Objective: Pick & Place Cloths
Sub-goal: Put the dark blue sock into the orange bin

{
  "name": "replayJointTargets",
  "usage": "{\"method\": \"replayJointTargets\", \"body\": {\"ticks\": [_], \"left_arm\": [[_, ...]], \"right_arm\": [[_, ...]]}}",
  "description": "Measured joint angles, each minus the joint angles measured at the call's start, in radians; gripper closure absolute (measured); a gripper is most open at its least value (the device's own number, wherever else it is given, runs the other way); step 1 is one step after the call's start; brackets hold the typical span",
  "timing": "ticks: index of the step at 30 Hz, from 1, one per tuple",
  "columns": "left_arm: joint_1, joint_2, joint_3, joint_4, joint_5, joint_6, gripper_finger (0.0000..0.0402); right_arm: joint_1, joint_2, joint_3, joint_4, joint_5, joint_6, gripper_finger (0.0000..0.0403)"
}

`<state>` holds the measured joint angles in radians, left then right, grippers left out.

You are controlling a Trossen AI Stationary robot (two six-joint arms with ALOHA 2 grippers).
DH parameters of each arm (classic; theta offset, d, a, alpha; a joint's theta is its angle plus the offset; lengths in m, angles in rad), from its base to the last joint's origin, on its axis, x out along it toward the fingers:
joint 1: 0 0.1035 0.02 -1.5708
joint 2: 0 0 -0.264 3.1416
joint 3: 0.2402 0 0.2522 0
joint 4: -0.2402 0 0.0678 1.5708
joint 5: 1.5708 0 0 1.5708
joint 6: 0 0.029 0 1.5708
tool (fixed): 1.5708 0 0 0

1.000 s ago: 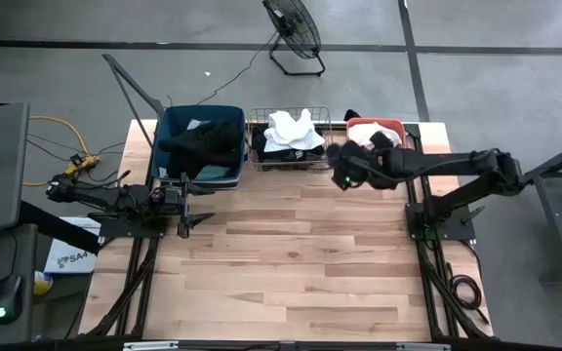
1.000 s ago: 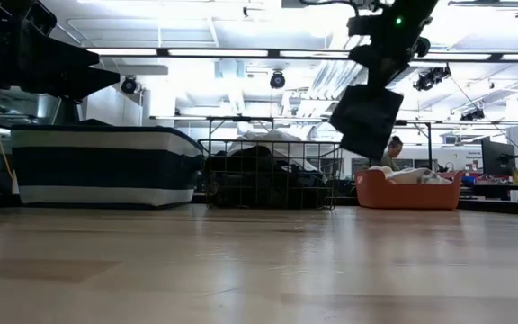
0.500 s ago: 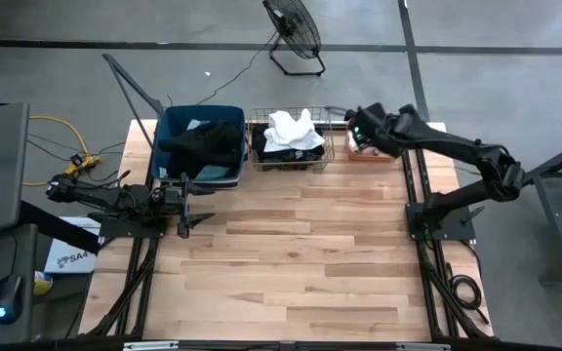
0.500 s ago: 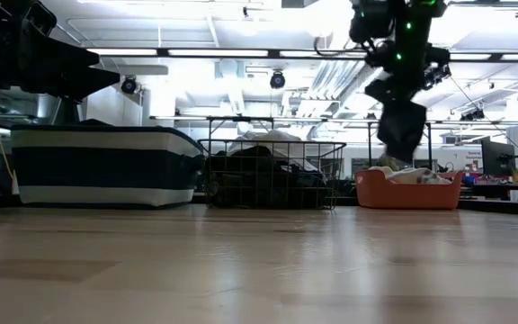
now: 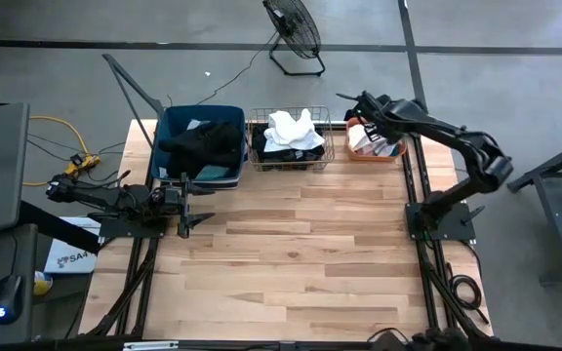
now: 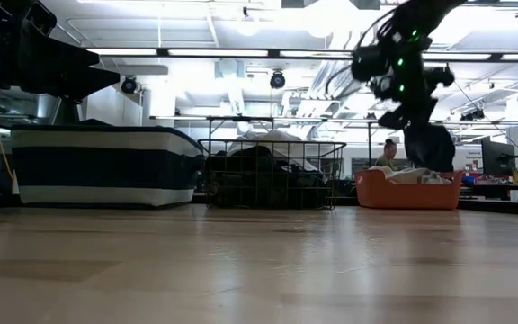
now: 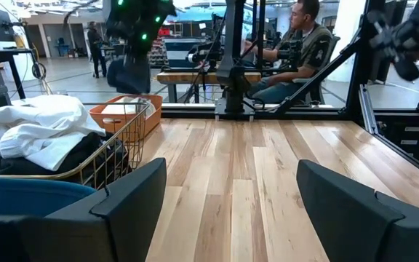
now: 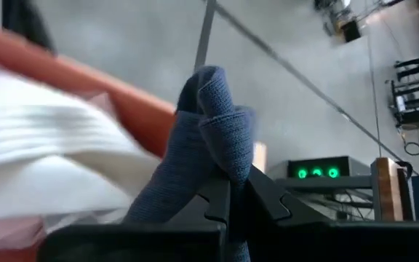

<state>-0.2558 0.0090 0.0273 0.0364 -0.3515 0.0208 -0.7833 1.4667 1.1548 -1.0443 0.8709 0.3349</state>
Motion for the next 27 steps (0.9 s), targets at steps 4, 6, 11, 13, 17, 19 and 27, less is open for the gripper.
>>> {"method": "replayJointTargets", "body": {"ticks": [4,6,11,13,17,19,27], "left_arm": [[0.000,0.000,0.000,0.000,0.000,0.000,0.0101],[0.000,0.000,0.000,0.000,0.000,0.000,0.0101],[0.000,0.000,0.000,0.000,0.000,0.000,0.0101],[0.000,0.000,0.000,0.000,0.000,0.000,0.0101],[0.000,0.000,0.000,0.000,0.000,0.000,0.0101],[0.000,0.000,0.000,0.000,0.000,0.000,0.0101],[0.000,0.000,0.000,0.000,0.000,0.000,0.0101]], "right_arm": [[-0.005,0.095,0.000,0.008,-0.041,-0.007,0.0395],[-0.001,0.138,0.000,0.026,-0.052,-0.003,0.0395],[0.027,0.213,0.000,0.125,-0.143,0.000,0.0395],[0.047,0.231,0.000,0.172,-0.174,0.000,0.0395],[0.082,0.243,0.000,0.256,-0.239,0.003,0.0395],[0.095,0.243,0.000,0.290,-0.273,0.004,0.0395],[0.105,0.243,0.000,0.284,-0.276,0.012,0.0390]]}}
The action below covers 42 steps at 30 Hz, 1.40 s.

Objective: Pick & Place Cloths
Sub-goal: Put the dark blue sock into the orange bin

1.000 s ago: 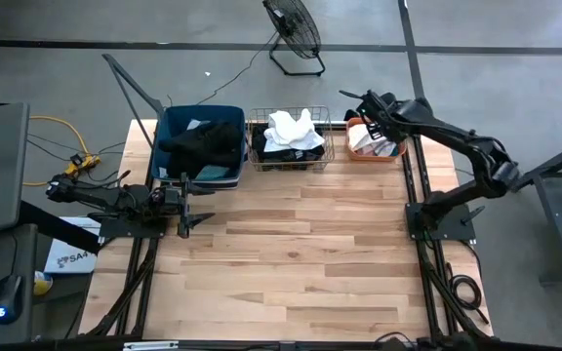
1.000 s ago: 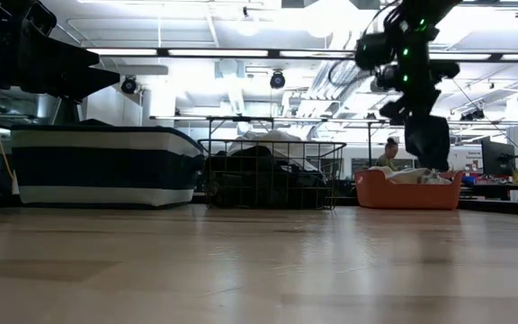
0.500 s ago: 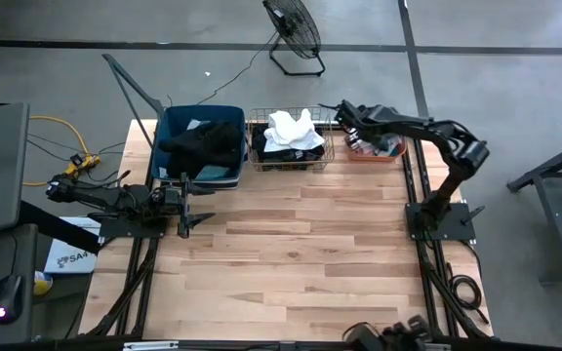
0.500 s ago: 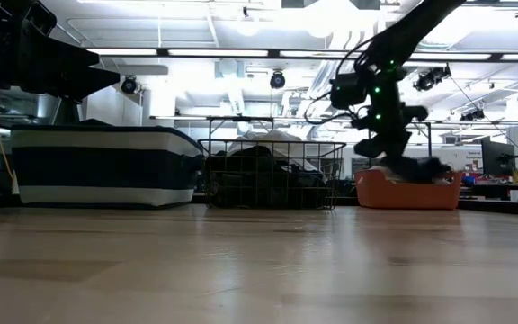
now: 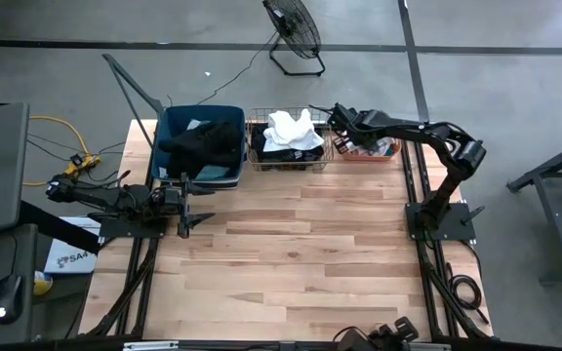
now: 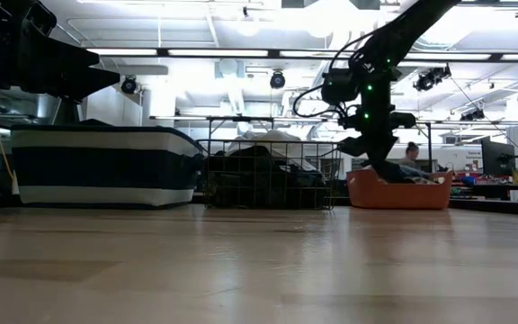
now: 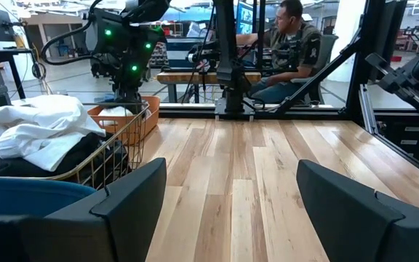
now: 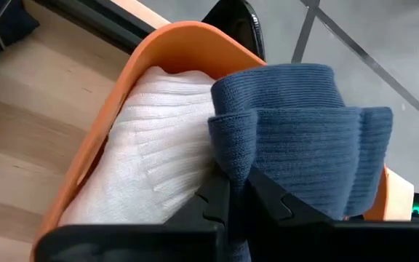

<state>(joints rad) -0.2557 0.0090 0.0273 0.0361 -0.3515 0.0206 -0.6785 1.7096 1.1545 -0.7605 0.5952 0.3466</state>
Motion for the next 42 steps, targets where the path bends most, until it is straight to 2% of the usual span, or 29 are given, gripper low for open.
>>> {"method": "replayJointTargets", "body": {"ticks": [4,7,16,21,25,32,33,42], "left_arm": [[0.000,0.000,0.000,0.000,0.000,0.000,0.0101],[0.000,0.000,0.000,0.000,0.000,0.000,0.0101],[0.000,0.000,0.000,0.000,0.000,0.000,0.0101],[0.000,0.000,0.000,0.000,0.000,0.000,0.0101],[0.000,0.000,0.000,0.000,0.000,0.000,0.0101],[0.000,0.000,0.000,0.000,0.000,0.000,0.0101],[0.000,0.000,0.000,0.000,0.000,0.000,0.0101],[0.000,0.000,0.000,0.000,0.000,0.000,0.0101]], "right_arm": [[0.005,0.000,0.000,0.001,-0.012,0.013,0.0375],[0.005,-0.010,0.000,-0.002,-0.038,0.021,0.0349],[0.006,-0.134,0.000,0.005,-0.156,0.023,0.0230],[-0.010,-0.188,0.000,0.017,-0.118,0.054,0.0204],[-0.048,-0.194,0.000,0.017,-0.099,0.060,0.0235],[-0.111,-0.193,-0.025,0.025,-0.101,0.040,0.0380],[-0.119,-0.193,-0.032,0.035,-0.101,0.038,0.0390],[-0.178,-0.193,-0.129,0.235,-0.116,0.050,0.0399]]}}
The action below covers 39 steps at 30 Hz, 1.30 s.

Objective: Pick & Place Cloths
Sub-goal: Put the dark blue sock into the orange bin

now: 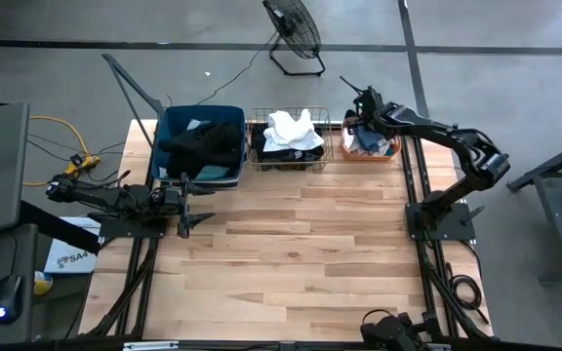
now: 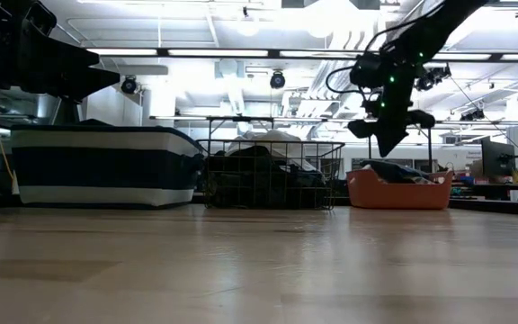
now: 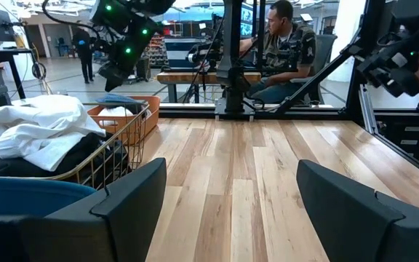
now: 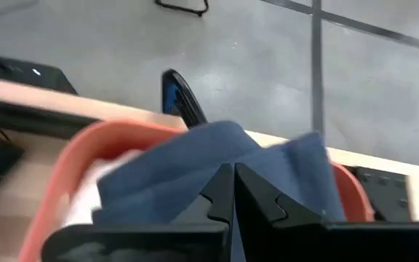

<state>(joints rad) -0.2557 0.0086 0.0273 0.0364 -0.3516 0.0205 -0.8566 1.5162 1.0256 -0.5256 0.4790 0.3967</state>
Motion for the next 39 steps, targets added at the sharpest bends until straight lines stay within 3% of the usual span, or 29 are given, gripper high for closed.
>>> {"method": "replayJointTargets", "body": {"ticks": [6,19,39], "left_arm": [[0.000,0.000,0.000,0.000,0.000,0.000,0.0101],[0.000,0.000,0.000,0.000,0.000,0.000,0.0101],[0.000,0.000,0.000,0.000,0.000,0.000,0.0101]], "right_arm": [[-0.009,0.000,-0.074,0.119,-0.027,0.026,0.0399],[-0.037,0.000,-0.219,0.160,-0.137,0.052,0.0399],[-0.026,0.104,-0.240,0.321,-0.217,0.101,0.0399]]}}
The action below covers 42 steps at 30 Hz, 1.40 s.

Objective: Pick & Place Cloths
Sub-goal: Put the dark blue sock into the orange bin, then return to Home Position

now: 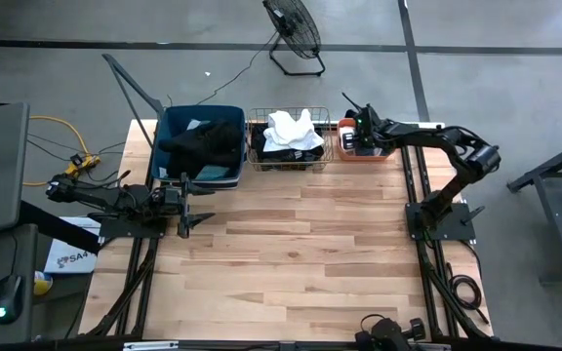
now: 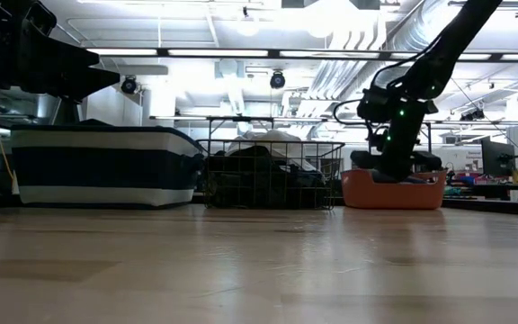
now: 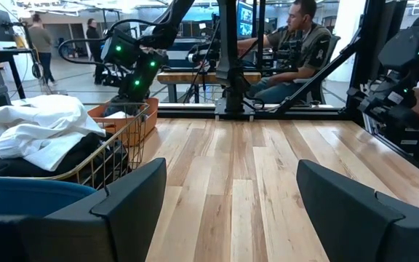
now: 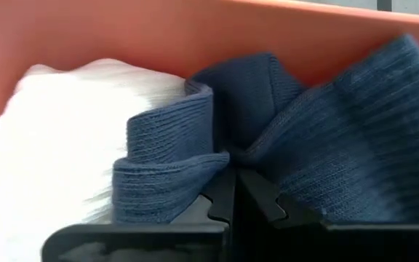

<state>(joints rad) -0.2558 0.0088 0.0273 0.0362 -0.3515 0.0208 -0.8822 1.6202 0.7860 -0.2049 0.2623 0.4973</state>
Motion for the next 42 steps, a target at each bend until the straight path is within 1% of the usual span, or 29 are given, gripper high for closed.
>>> {"method": "replayJointTargets", "body": {"ticks": [10,23,27,31,33,37,40,42], "left_arm": [[0.000,0.000,0.000,0.000,0.000,0.000,0.0101],[0.000,0.000,0.000,0.000,0.000,0.000,0.0101],[0.000,0.000,0.000,0.000,0.000,0.000,0.0101],[0.000,0.000,0.000,0.000,0.000,0.000,0.0101],[0.000,0.000,0.000,0.000,0.000,0.000,0.0101],[0.000,0.000,0.000,0.000,0.000,0.000,0.0101],[0.000,0.000,0.000,0.000,0.000,0.000,0.0101],[0.000,0.000,0.000,0.000,0.000,0.000,0.0101]], "right_arm": [[0.000,-0.010,-0.001,-0.007,-0.011,-0.003,0.0399],[0.001,-0.100,-0.004,-0.045,-0.017,-0.049,0.0395],[0.001,-0.138,-0.004,-0.063,-0.018,-0.060,0.0369],[0.001,-0.200,-0.004,-0.085,-0.009,-0.060,0.0320],[0.001,-0.238,-0.004,-0.096,-0.022,-0.060,0.0297],[0.001,-0.327,-0.004,-0.117,-0.148,-0.085,0.0262],[0.007,-0.390,-0.003,-0.145,-0.249,-0.088,0.0249],[0.026,-0.428,-0.003,-0.163,-0.286,-0.103,0.0246]]}}
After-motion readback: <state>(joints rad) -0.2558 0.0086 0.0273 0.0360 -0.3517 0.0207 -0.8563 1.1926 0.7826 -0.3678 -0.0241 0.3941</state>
